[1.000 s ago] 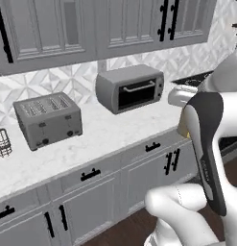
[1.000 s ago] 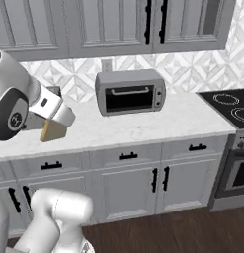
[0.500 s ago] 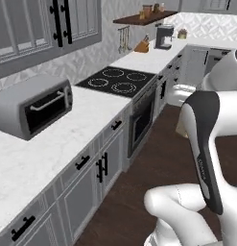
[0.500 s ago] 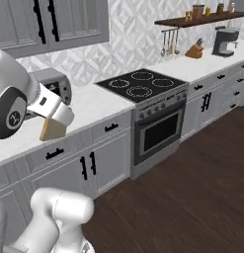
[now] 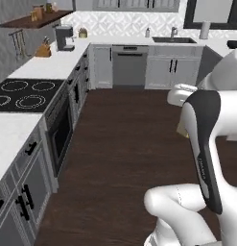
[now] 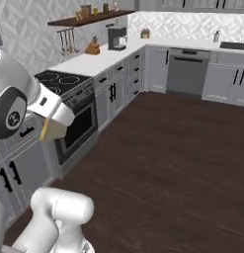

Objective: Start the toaster. Once the lever pops up, take the bread to the plate on the dining counter.

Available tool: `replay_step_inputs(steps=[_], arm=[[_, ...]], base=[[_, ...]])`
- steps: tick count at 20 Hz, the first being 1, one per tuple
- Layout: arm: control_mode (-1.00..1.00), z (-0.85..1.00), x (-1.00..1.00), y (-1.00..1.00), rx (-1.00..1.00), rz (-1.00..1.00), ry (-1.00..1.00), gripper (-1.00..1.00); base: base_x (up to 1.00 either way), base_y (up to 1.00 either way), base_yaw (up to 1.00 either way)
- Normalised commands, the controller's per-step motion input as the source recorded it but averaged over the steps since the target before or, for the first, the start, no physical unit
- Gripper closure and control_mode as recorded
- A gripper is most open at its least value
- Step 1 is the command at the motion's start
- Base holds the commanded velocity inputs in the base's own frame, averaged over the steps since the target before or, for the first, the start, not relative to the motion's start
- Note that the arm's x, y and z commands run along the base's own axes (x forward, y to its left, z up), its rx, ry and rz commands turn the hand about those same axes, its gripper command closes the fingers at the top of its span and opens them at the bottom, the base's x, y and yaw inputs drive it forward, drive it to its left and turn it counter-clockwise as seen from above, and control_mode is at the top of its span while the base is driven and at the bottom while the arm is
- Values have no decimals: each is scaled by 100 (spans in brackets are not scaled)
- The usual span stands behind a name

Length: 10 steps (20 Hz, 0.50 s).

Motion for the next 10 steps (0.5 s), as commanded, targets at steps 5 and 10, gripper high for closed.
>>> replay_step_inputs(steps=[5, 10], arm=[[100, 0, 0, 0, 0, 0, 0, 100], [100, 0, 0, 0, 0, 0, 0, 100]], base=[[81, -41, -48], [100, -21, -29]])
